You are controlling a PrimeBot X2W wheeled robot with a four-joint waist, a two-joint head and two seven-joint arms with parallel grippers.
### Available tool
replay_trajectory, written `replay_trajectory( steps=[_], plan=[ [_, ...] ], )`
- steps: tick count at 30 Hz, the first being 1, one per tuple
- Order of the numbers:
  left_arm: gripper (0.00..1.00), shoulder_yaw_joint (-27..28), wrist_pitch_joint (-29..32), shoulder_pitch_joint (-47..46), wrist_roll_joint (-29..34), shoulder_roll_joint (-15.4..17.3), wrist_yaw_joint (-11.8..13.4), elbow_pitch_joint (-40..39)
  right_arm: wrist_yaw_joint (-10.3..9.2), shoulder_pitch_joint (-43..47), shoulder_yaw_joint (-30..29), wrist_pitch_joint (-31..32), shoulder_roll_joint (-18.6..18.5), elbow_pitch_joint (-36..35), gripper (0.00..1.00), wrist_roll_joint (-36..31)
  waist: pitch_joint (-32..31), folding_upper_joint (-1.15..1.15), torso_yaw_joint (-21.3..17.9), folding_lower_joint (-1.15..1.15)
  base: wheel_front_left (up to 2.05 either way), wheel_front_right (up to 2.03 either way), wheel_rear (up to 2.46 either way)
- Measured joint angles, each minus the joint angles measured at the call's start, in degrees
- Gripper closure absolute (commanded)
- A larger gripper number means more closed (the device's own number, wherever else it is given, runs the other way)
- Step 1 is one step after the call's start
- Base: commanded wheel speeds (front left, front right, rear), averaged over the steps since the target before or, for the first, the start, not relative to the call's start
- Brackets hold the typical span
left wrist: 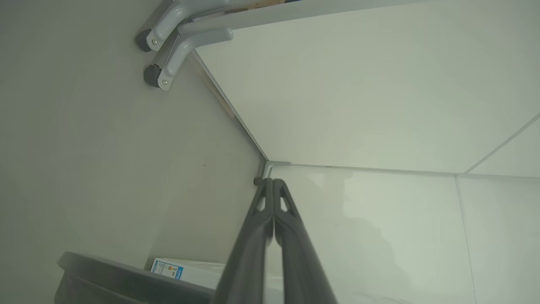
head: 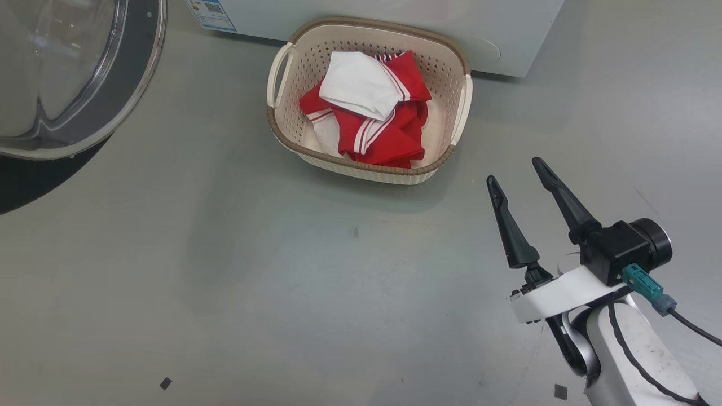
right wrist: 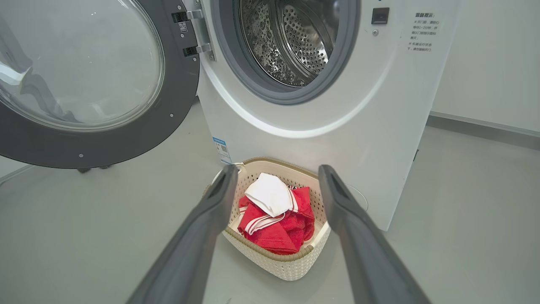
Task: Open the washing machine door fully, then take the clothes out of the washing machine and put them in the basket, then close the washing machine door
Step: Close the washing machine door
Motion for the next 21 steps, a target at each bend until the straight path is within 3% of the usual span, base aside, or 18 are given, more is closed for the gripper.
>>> replay_trajectory(
  steps=[6,21],
  plan=[
    [1.0,-2.78,2.21,-1.7,1.94,2.88,0.0,3.56,0.0,0.0,0.0,-0.04,0.0,0.0,0.0,0.0,-0.24,0.0,-0.3,0.0,0.0,0.0,0.0],
    [1.0,-9.55,10.59,-6.32,6.14,5.39,0.0,8.72,0.0,-0.01,-0.01,-0.23,0.12,0.35,0.0,0.1,-0.53,0.0,-0.54,0.0,0.0,0.0,0.0]
  ],
)
